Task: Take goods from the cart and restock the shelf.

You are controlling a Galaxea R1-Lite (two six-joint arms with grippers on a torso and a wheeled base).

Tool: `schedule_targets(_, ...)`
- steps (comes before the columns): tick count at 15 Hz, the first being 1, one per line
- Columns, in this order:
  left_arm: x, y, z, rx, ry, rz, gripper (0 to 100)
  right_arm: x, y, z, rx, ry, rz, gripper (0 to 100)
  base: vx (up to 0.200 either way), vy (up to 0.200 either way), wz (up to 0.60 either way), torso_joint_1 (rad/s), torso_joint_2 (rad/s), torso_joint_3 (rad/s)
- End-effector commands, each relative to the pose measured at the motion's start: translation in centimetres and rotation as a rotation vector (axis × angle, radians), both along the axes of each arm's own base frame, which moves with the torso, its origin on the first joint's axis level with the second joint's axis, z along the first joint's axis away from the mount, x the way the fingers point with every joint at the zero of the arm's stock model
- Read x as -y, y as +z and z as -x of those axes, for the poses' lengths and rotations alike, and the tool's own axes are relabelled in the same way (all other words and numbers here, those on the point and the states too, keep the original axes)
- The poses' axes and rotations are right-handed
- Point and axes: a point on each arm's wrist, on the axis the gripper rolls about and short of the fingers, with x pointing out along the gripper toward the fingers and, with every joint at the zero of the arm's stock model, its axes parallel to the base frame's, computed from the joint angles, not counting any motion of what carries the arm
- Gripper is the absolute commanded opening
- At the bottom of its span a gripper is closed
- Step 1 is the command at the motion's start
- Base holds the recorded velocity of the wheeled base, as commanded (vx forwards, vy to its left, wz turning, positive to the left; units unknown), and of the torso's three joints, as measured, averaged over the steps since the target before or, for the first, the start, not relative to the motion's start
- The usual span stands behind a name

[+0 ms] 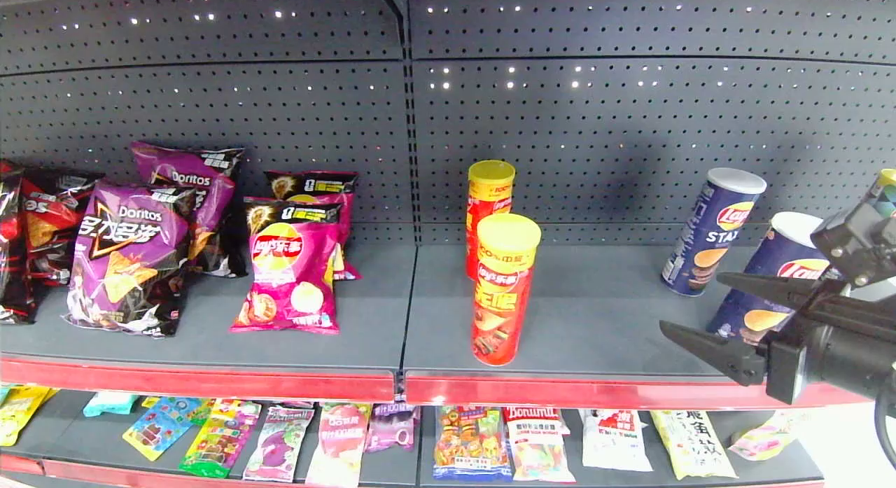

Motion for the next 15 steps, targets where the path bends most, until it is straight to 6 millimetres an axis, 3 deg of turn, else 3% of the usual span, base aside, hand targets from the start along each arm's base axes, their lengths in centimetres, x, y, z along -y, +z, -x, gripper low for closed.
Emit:
schedule_targets(1,0.0,-0.4,-0.2,0.001,0.019,-0.005,100,0.1,0.1,0.1,0.007,0.0,-0.002,100,0.0,0.0,0.0,0.0,0.0,0.0)
schedule_targets(10,0.0,-0.4,-0.2,0.0,0.015,0.001,100,-0.1,0.1,-0.2,-0.003,0.0,-0.004,100,0.0,0.0,0.0,0.0,0.0,0.0)
schedule_targets(15,0.0,-0.4,-0.2,0.0,0.015,-0.001,100,-1.2,-1.3,-2.5,0.002,-0.002,-0.073,100,0.0,0.0,0.0,0.0,0.0,0.0)
